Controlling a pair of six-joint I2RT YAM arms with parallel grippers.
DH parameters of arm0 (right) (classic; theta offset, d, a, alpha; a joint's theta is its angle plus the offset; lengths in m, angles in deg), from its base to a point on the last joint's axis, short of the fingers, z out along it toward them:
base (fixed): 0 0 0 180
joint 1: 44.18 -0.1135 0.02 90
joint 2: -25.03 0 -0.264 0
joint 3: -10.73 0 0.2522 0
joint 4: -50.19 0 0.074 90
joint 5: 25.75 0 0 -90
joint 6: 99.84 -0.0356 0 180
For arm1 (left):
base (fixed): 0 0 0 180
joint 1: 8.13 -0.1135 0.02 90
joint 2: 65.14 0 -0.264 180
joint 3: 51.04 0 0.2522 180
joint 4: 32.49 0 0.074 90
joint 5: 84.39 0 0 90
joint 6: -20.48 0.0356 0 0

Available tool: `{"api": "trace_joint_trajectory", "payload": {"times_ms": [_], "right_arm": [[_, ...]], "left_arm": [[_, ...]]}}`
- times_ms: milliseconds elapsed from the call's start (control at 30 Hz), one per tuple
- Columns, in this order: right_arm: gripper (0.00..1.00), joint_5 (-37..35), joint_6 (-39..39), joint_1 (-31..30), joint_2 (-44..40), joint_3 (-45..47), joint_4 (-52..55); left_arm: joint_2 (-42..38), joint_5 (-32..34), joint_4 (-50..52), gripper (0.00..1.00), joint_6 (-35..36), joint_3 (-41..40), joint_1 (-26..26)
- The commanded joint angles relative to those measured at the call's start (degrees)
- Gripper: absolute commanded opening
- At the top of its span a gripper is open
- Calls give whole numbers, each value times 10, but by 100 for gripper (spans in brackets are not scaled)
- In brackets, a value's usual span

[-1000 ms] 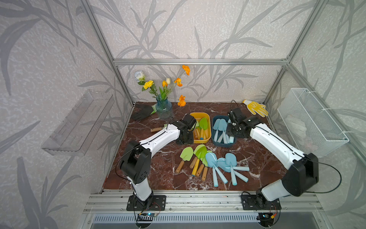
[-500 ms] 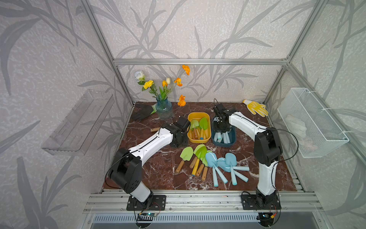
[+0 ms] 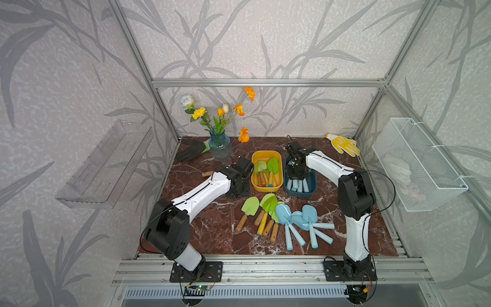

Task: Sort the small shovels by color and place them into the storage box
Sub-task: Place the shovel in the storage box, then pick up the shovel from the center of the board.

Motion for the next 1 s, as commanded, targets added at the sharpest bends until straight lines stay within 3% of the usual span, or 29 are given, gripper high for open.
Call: {"api": "trace_joint_trajectory", "payload": {"times_ms": [0,133,233,367,633,967], "right_arm": [[20,-13,7,5,10,11,6],[28,9,11,4,14,12,4],[40,10,12,1,9,15,6],[48,-9,15,0,-17,16,18],[49,-67,16,1,-138,61,15],[49,-45,-2,1,-192,152,-10]], "left_arm": [[-18,8,16,55,8,-4,-3],[-17,7,19,56,11,-3,-6],[-17,4,22,61,15,-1,-6],[-24,0,27,69,23,-7,-6],[-71,-23,31,71,19,-86,0],[-82,-118,-3,71,5,-172,66]]}}
